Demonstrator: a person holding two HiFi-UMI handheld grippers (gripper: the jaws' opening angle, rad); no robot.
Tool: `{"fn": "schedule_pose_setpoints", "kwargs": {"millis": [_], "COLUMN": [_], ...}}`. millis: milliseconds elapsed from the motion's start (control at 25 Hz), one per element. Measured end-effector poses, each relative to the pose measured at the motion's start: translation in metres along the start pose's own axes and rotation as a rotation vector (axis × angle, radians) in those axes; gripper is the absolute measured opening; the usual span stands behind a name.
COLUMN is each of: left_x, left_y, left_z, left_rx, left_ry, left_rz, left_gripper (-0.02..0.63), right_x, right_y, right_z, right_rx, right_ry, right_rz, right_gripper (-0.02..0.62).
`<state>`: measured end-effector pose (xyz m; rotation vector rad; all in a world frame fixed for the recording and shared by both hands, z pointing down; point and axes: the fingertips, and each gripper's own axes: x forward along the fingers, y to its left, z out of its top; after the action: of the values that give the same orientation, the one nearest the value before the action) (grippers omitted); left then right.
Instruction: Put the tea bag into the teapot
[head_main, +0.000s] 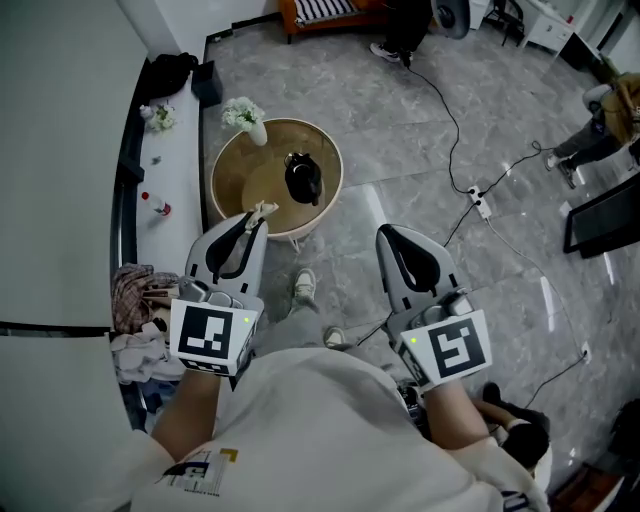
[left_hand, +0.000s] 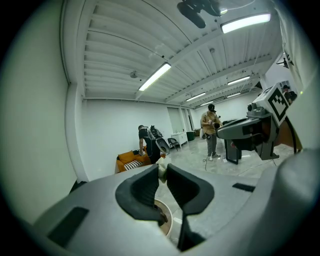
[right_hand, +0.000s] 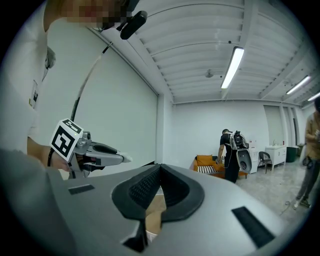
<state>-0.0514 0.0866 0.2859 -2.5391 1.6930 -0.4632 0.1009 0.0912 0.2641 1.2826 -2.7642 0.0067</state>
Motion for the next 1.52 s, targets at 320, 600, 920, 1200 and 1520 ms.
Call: {"fn": "schedule_pose_setpoints", "kwargs": {"millis": [320,600,920,1200,1520], "left_x": [0.040,0.097,0.174,0.227,0.280], "left_y": [0.016,0.054,0.095,0.124,0.164], "left_z": [-0.012,-0.023,-0.030,-0.034,-0.046], "left_rx": [-0.018,-0.053,-0.074,-0.079,-0.089], "left_ry": [0.012,0.029,0.052,0.069,0.090], "left_rz": [-0.028,-0.049,-0.094,-0.146,-0.212], "left_gripper": [0.055,0.055,0.055,0.055,0.055], "right_x": [0.036,0.100,0.179,0.242,0.315], "right_y": [-0.019,-0.038,-0.073,-0.098,-0.117], "right_z": [-0.009,-0.020,-0.032,-0.039,-0.041], "right_rx": [-0.015,-0.028,-0.019,0.004,-0.007], "right_ry": [0.035,0.075,0.133,0.171,0.209], "right_rz": [0.002,0.012,0.002,-0.008,-0.032], "right_gripper": [0.006,0.006,0.006,0.006,0.006]}}
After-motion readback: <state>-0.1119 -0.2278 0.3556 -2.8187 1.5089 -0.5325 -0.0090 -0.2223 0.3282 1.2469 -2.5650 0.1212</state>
